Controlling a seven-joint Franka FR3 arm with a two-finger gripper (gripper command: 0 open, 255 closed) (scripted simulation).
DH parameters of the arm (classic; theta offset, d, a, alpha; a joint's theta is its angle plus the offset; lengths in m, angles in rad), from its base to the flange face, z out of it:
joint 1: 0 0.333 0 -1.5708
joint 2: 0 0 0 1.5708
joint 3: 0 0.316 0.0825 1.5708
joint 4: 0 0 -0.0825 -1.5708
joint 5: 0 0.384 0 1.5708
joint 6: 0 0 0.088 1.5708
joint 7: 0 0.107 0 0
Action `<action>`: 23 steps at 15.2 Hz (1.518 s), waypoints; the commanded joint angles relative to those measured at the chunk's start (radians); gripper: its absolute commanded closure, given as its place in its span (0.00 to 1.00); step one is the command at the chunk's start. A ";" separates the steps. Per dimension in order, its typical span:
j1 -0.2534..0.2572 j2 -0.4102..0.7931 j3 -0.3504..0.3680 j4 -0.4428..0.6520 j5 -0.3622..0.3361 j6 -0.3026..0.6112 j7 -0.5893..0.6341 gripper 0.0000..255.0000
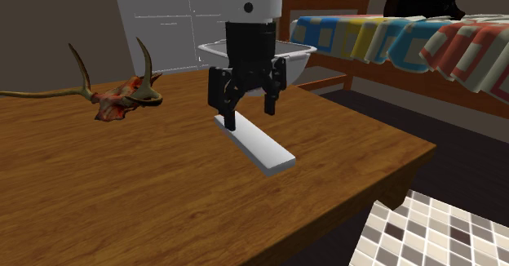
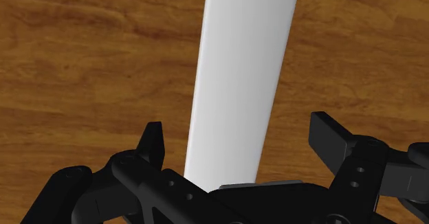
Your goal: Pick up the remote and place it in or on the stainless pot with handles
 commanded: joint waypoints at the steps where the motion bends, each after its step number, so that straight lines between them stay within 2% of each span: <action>1: 0.000 0.022 0.001 -0.007 0.000 0.031 0.001 0.00; 5: 0.001 0.064 0.002 -0.031 0.001 0.098 0.001 0.00; 13: 0.001 0.064 0.002 -0.031 0.001 0.098 0.001 0.00; 14: 0.001 0.064 0.002 -0.031 0.001 0.098 0.001 1.00; 23: 0.001 0.064 0.002 -0.031 0.001 0.098 0.001 1.00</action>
